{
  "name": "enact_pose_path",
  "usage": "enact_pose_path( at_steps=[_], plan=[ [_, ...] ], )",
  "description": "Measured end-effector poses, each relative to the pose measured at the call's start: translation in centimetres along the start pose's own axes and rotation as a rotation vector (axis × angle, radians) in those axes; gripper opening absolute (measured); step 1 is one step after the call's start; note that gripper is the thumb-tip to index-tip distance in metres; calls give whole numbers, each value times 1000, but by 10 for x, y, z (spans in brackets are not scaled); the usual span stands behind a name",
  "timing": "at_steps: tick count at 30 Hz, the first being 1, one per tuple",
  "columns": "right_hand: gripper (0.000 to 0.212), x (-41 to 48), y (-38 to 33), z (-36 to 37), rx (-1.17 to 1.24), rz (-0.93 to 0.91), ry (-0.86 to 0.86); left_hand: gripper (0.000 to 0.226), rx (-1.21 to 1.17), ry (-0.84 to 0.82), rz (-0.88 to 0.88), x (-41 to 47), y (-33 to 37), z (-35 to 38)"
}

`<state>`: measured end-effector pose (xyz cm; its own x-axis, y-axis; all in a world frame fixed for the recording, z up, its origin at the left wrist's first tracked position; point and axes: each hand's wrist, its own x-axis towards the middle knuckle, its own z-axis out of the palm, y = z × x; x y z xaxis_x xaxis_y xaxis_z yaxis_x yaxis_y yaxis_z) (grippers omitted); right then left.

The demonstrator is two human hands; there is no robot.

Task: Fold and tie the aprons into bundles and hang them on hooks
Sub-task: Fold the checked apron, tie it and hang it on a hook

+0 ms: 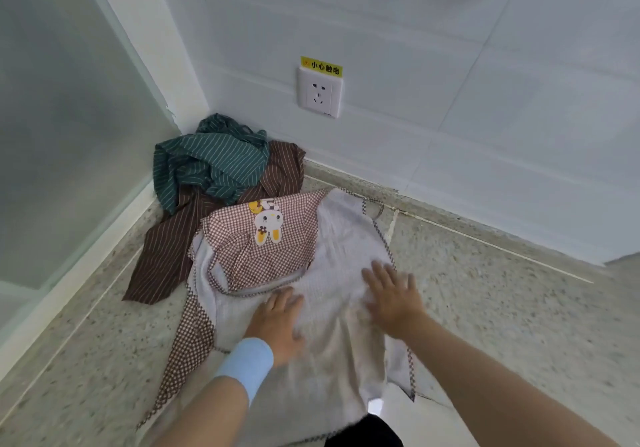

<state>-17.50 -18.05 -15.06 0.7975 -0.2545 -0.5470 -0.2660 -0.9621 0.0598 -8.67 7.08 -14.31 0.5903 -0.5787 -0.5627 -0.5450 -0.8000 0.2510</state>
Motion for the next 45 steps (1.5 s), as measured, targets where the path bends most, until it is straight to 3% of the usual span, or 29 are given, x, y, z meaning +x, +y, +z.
enact_pose_path(
  at_steps=[3, 5, 7, 9, 12, 17, 22, 26, 29, 33, 36, 40, 42, 45],
  plan=[
    [77, 4, 16, -22, -35, 164, 20, 62, -70, 139, 1, -3, 1, -9],
    [69, -4, 6, -29, 54, 158, 128, 43, -29, 252, -20, -9, 1, -9],
    [60, -19, -13, -20, 140, 6, 163, 39, 36, 224, -80, -19, 0, -3],
    [61, -32, -30, -6, 178, -128, 63, 53, 31, 99, -113, -26, -2, 7],
    [60, -29, -24, 4, 104, -79, 0, 64, -81, -50, -47, -33, -3, 9],
    [57, -11, -22, -29, -22, 39, 31, 42, -247, 127, -88, -33, -19, 3],
    [49, -12, -92, -53, -49, -265, 272, 42, -126, 159, -123, -44, -45, 5],
    [71, -3, -138, -42, 4, -444, 82, 51, 17, 54, -99, -61, -74, 9],
    [77, 3, -140, -35, -29, -402, -5, 46, 133, 56, -246, -71, -102, 5],
    [62, 15, -136, -37, -98, -452, 95, 47, 152, -36, -600, -72, -131, -18],
    [42, 30, -144, -52, -42, -455, 161, 34, 34, 200, -675, -54, -131, -47],
    [31, 65, -158, -87, 88, -480, 297, 24, -240, 496, -541, -7, -126, -83],
    [32, 85, -166, -106, 145, -481, 327, 38, -269, 502, -500, 19, -126, -99],
    [51, 114, -175, -131, 194, -425, 254, 49, -232, 387, -509, 46, -135, -115]
  ],
)
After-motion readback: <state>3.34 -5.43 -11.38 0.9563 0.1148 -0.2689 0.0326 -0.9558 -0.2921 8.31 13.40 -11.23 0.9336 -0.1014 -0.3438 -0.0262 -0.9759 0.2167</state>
